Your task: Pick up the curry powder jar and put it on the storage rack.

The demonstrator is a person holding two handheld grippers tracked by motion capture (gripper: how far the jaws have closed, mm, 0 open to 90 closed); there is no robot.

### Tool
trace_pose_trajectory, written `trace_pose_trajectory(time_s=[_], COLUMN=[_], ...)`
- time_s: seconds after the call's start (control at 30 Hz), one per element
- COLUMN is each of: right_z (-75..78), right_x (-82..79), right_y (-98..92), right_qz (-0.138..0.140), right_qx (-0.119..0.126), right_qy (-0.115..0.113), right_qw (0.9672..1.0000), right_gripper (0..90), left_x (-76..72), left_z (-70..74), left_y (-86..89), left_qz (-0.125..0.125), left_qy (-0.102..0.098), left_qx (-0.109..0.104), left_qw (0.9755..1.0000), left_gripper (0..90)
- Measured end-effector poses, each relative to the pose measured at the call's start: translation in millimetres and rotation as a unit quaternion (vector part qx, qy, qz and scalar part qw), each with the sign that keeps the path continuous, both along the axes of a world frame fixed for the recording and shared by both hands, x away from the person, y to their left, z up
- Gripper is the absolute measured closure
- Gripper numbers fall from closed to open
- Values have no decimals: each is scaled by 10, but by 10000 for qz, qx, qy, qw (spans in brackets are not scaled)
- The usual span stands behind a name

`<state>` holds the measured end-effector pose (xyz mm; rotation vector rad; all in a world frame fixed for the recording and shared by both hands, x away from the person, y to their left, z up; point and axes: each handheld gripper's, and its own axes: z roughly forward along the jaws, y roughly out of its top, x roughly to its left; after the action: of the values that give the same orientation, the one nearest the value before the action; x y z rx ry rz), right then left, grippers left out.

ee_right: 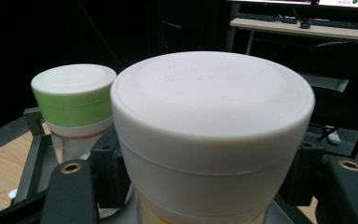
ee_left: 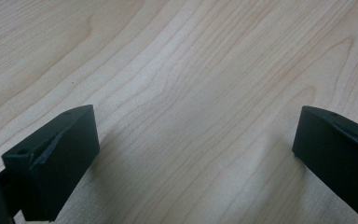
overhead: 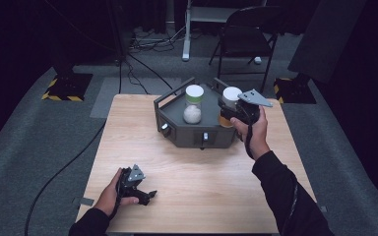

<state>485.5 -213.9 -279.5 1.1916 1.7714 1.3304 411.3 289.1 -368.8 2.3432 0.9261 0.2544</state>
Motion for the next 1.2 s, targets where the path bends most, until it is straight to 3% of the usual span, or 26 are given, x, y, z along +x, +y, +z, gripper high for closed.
trace_pose_trajectory(time_s=[0.57,1.2], right_z=[-107,-255], right_x=[317,429], right_y=[124,147], right_qz=[-92,-117], right_qx=[-19,39], right_qy=[90,304], right_qw=[9999,9995], right_gripper=[330,325], left_x=[0,1], left_z=[-1,-1], left_y=[1,1], left_qz=[-8,-9], left_qy=[-7,-8], left_qx=[-3,0], left_qw=[10000,10000], left_gripper=[3,3])
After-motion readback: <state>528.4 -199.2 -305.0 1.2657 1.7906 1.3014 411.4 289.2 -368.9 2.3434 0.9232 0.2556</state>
